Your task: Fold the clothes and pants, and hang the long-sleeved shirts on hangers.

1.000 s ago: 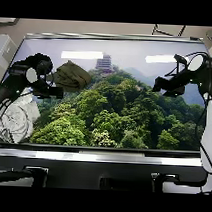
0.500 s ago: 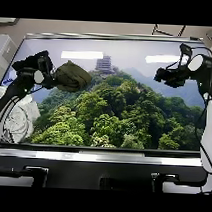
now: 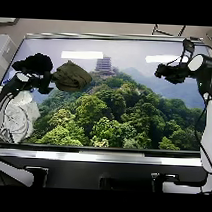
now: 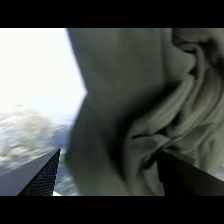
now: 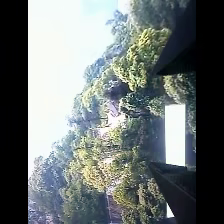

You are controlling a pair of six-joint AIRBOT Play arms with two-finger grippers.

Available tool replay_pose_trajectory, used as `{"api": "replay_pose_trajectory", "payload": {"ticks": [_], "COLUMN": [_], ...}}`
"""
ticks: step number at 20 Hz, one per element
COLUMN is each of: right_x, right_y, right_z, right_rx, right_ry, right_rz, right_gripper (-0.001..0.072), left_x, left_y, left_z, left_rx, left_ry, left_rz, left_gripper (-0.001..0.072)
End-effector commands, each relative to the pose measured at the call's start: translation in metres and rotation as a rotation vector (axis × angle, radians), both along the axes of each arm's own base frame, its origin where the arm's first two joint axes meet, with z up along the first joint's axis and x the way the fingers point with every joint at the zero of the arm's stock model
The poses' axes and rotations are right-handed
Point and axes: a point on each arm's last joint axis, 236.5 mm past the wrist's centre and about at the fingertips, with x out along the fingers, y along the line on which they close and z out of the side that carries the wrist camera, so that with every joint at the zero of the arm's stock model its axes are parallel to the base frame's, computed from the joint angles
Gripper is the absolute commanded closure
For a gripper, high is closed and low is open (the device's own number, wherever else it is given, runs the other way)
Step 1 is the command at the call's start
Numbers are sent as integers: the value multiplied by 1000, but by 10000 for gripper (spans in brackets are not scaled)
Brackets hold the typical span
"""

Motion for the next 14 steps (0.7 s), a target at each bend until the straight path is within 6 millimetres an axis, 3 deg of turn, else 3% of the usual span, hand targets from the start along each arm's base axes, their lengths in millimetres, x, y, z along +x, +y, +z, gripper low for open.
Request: {"api": "replay_pose_trajectory", "payload": {"ticks": [1, 3, 4, 6, 8, 9, 11, 12, 14], "right_x": [0, -3, -5, -7, -5, 0, 3, -1, -16], "right_y": [3, 9, 12, 14, 8, -2, -20, -25, -34], "right_z": [1, 0, 0, -1, 2, 13, 54, 79, 130], "right_rx": [12, 39, 53, 60, 28, -38, -131, -160, -210], "right_ry": [0, 15, 23, 32, 12, -41, -155, -204, -302], "right_rz": [2, 8, 12, 15, 21, 34, 18, 11, -4], "right_gripper": [89, 89, 89, 91, 135, 135, 94, 94, 94], "left_x": [32, 39, 41, 39, 35, 33, 15, -6, -57], "left_y": [-24, -38, -44, -55, -71, -81, -105, -119, -146], "left_z": [-2, -4, -5, -2, 25, 54, 142, 191, 268], "left_rx": [-107, -107, -99, -120, -149, -106, 62, 135, 319], "left_ry": [-120, -142, -149, -145, -164, -228, -451, -539, -666], "left_rz": [61, 83, 83, 66, -20, -124, -412, -510, -659], "left_gripper": [-3, -1, 46, 688, 683, 684, 686, 687, 687]}}
